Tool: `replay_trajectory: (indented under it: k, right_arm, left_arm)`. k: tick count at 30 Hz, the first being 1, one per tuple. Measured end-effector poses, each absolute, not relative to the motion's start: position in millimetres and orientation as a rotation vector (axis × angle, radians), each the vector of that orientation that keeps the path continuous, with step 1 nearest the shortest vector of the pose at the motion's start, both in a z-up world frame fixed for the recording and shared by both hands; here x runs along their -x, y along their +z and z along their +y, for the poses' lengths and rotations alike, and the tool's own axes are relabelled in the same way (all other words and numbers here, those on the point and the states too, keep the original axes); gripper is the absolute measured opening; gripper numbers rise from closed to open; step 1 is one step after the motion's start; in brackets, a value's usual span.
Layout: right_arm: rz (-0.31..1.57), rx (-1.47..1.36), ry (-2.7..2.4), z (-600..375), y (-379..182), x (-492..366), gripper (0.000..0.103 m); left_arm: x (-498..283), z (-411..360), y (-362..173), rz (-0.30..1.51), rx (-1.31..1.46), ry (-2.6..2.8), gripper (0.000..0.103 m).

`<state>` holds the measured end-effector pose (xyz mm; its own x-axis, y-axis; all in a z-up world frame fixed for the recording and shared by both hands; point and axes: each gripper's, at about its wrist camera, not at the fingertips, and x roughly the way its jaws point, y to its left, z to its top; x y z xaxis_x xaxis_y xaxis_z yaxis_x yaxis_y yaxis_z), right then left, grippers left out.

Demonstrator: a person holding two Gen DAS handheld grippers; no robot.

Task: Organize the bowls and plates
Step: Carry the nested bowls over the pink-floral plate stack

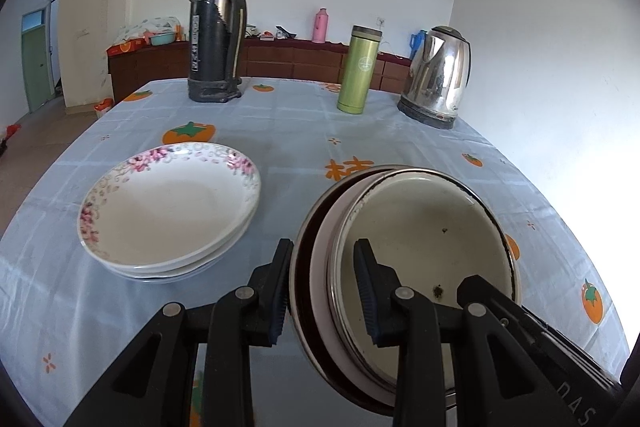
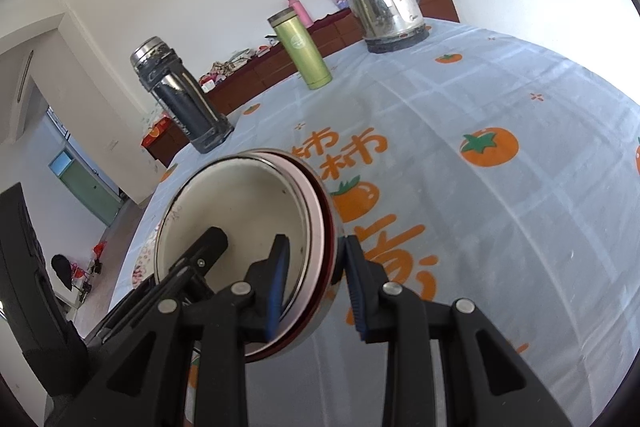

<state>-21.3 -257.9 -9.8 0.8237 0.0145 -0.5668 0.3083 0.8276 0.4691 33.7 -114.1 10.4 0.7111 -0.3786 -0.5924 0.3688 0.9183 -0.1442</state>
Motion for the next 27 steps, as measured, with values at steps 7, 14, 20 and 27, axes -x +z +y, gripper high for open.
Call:
replay_trajectory:
  k: [7,14,20,27]
  right_arm:
    - [0.596,-0.580,-0.130,-239.5,-9.4,26.1,0.029]
    - [0.606,-0.569,-0.102,-222.7,-8.8,28.6,0.029]
    - [0.603,-0.553,-0.082,-208.7,-4.0,29.3,0.029]
    - [0.612,-0.541,-0.047,-190.6,-1.7,23.2,0.029]
  left_arm:
    - [-23.7,-92.8,12.0,0.648,0.024,-0.389,0.033]
    - [-16.8,-71.9,12.4,0.646,0.045,-0.371,0.033]
    - [-15.2,-57.3,16.8,0.633,0.050,-0.354,0.033]
    - [-16.5,-36.5,20.1,0.630,0.071,-0.325,0.033]
